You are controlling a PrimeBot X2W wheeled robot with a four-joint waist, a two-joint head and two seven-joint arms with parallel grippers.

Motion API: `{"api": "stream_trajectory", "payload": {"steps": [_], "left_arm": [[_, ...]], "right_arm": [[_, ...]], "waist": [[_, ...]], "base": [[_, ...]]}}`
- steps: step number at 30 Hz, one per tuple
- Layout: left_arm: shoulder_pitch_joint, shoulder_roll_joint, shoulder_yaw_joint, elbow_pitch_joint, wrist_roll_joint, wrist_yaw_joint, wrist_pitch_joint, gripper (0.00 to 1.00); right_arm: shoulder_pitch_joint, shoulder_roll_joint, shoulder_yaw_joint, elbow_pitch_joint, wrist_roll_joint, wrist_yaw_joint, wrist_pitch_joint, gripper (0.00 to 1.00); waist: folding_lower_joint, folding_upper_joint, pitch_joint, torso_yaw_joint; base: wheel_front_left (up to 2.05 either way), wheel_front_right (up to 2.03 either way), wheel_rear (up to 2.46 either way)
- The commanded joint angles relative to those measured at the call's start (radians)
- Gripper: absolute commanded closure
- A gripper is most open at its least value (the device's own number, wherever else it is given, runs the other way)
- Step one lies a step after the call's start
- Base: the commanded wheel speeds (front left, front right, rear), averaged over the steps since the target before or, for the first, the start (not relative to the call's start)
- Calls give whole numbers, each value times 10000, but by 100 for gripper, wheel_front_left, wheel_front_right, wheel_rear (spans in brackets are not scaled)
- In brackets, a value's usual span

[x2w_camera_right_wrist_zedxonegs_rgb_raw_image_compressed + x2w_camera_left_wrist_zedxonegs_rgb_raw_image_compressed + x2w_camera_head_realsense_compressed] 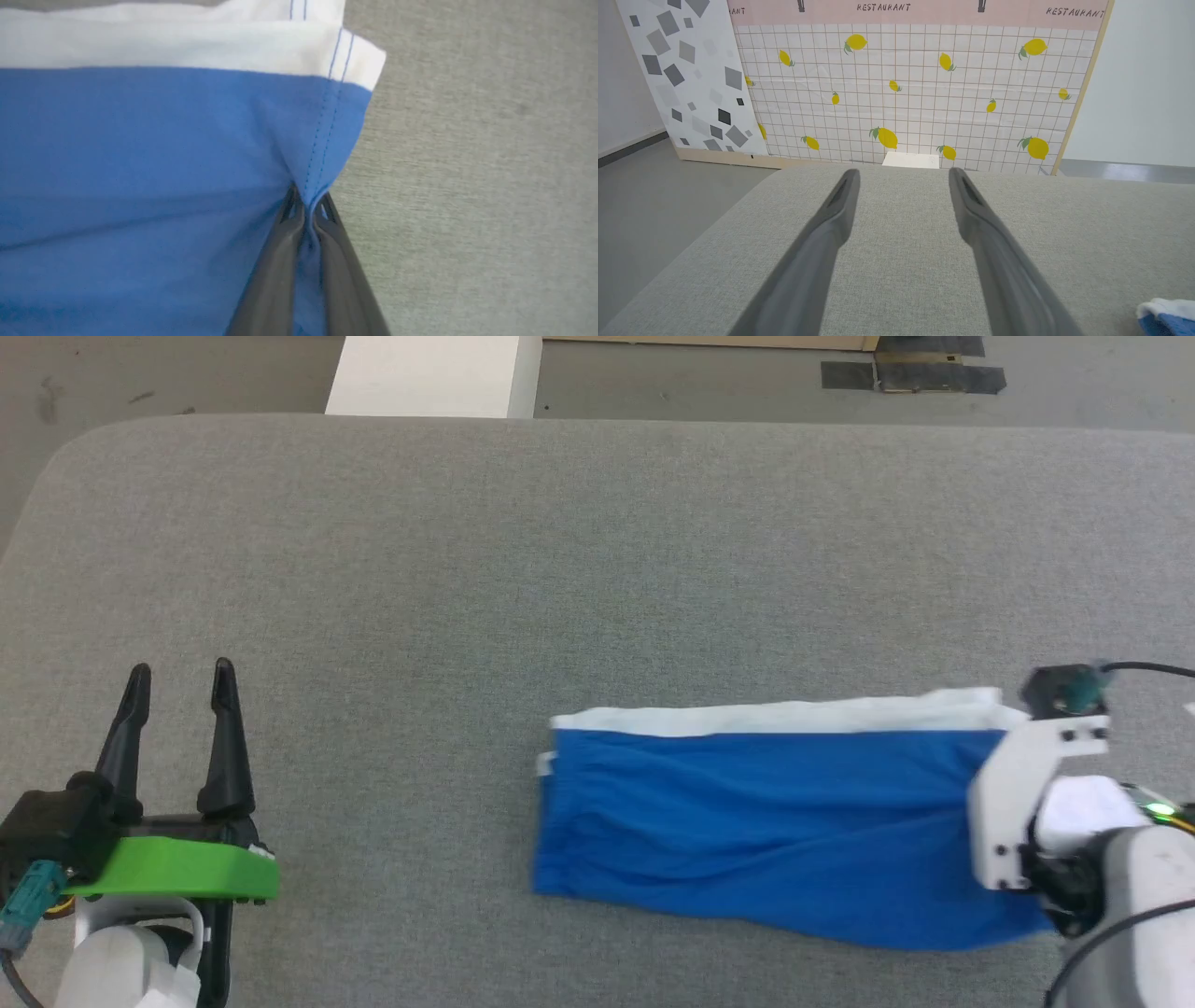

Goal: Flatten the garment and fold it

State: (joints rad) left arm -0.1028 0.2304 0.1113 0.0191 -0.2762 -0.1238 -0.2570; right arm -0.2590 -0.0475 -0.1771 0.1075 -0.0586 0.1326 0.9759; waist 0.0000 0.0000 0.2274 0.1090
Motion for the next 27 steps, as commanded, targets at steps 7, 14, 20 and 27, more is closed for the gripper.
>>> {"api": "stream_trajectory", "payload": {"steps": [7,14,20,27], "left_arm": [[53,-14,-248,21,20,-67,-47,0],[294,-114,-348,96,62,-68,-47,0],[404,-238,-497,139,68,-68,-47,0],[317,-213,-599,193,-4,-68,-47,0]], "right_arm": [[460,-221,-231,-950,-658,-19,613,100],[1079,-872,1667,-3254,14,-19,1882,100],[904,-1042,3401,-4055,742,-19,2360,100],[249,-642,4809,-3089,1469,-19,1894,100]], "waist": [[0,0,-241,-12],[0,0,-634,-66],[0,0,-739,-13],[0,0,-687,353]], "base": [[0,0,0],[0,0,0],[0,0,0],[0,0,0]]}}
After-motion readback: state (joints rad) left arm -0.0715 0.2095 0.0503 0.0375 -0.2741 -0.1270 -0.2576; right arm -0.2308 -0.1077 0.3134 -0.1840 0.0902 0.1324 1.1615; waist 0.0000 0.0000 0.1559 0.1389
